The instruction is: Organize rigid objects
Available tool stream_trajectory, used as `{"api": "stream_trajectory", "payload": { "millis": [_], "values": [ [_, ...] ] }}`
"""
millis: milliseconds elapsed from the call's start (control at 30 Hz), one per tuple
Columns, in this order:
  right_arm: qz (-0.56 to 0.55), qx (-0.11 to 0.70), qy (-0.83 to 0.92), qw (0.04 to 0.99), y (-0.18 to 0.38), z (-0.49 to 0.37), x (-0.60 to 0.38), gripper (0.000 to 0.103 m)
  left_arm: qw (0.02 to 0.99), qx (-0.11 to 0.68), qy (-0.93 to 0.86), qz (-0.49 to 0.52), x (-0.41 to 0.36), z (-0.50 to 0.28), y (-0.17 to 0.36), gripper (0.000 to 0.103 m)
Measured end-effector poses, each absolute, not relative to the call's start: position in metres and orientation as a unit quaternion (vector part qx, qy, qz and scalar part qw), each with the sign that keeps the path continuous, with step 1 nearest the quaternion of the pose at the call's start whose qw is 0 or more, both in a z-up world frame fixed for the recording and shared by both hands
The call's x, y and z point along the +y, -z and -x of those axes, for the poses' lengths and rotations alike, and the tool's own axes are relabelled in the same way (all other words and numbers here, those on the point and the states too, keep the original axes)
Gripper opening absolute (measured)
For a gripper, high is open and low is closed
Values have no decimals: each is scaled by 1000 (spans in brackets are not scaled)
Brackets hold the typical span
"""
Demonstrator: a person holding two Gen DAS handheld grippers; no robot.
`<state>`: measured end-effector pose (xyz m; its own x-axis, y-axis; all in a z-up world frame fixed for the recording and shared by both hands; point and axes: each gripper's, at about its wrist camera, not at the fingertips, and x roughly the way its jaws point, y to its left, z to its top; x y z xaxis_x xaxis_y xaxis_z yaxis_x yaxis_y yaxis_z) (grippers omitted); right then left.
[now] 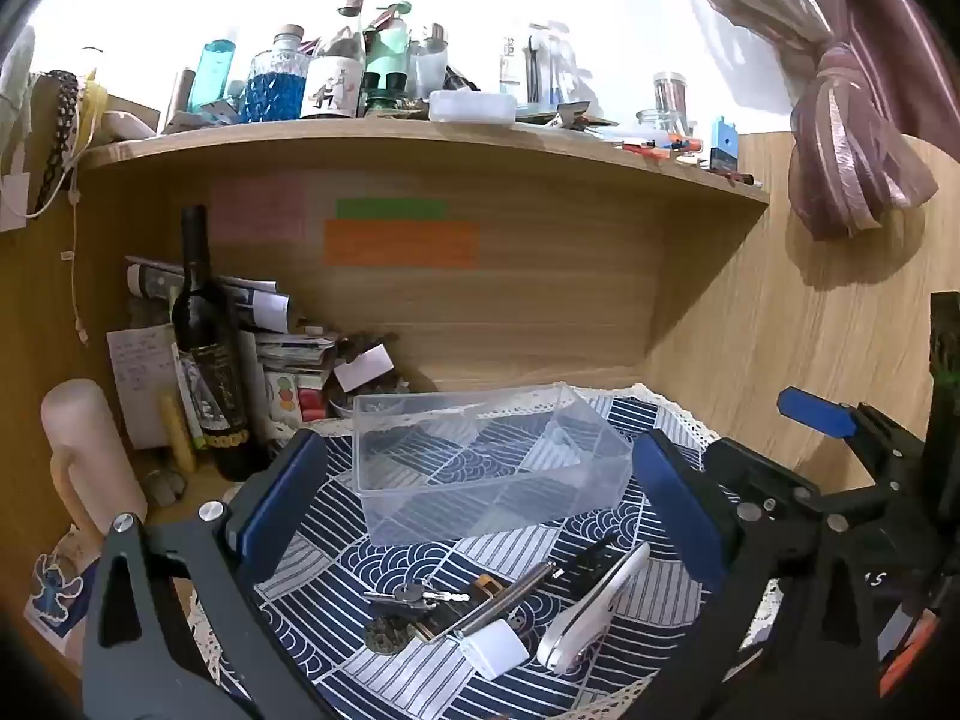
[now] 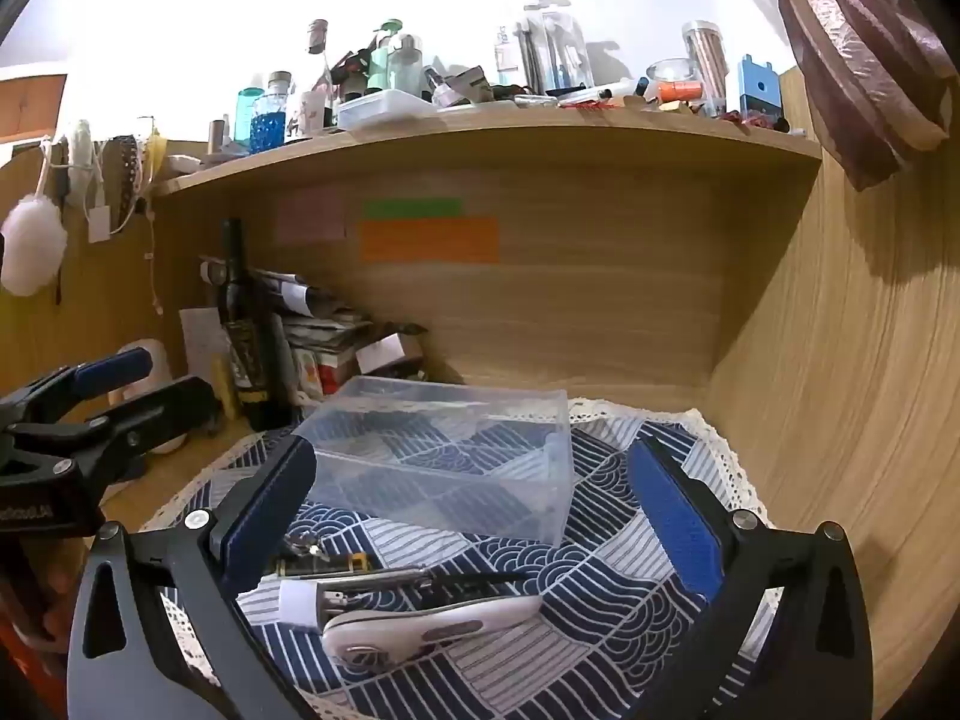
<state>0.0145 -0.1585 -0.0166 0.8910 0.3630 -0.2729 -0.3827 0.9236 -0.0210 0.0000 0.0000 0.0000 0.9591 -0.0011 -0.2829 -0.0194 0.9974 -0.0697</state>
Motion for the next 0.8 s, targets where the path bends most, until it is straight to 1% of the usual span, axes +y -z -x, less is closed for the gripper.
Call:
{"api": "stream_trajectory", "payload": {
  "millis": [800],
  "values": [
    [32,134,-189,972,13,-15,-159,103,988,150,-5,43,2,-6,3,103]
  ]
}}
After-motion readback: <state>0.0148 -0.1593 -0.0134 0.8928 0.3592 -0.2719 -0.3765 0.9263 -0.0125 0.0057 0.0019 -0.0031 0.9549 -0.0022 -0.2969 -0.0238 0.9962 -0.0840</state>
